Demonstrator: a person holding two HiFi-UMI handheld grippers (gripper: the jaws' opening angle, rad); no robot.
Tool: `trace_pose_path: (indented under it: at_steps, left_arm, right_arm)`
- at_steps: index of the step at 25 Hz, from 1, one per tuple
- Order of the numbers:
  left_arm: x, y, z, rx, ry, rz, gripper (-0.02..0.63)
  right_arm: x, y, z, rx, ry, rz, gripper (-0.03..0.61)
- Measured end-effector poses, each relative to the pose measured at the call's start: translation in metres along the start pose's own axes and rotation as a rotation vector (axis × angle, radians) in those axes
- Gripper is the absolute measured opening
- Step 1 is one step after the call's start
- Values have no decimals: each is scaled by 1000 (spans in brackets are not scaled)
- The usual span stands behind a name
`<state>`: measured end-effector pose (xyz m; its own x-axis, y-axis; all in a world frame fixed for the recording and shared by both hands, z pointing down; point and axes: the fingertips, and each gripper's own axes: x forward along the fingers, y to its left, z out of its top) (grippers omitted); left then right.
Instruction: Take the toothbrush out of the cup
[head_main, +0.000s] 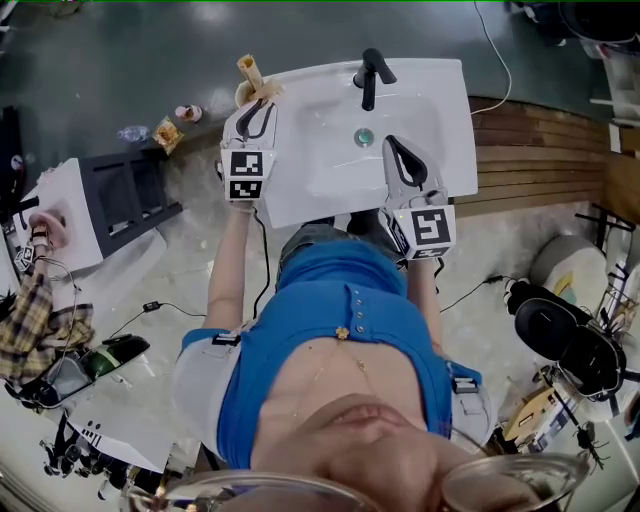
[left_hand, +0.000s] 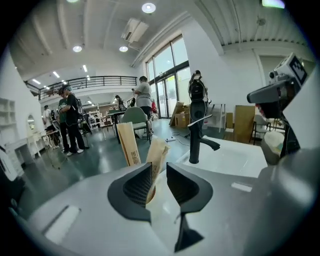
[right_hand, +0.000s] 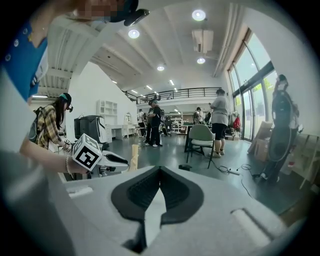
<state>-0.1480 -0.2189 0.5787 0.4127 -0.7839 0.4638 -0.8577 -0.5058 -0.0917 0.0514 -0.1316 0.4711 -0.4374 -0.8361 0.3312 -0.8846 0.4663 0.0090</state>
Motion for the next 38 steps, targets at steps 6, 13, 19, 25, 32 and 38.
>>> trace_pose_path:
  at_steps: [6,13,19,25,32,38]
  left_arm:
    - [21,3,-23,122,95,37,117]
    - [33,11,-32,119,109,88,80]
    - [28,14,-18,111,68,114,54]
    - [7,12,6,84,6,149,51]
    - [-28,15,42,7,-84,213,49]
    - [-55,12,65,-67,-144,252,44]
  right_arm:
    - [-12,-19,-3,13,0,-35,2]
    - [-19,-36,-7,16,7,-58,2]
    - [-16,-44,-5,14,2,-45,2]
    - [-13,-43,1,3,-15,-3,2]
    - [-12,-45,11,-8,-41,54,2]
    - [-10,-50,16,-13,-66,100,2]
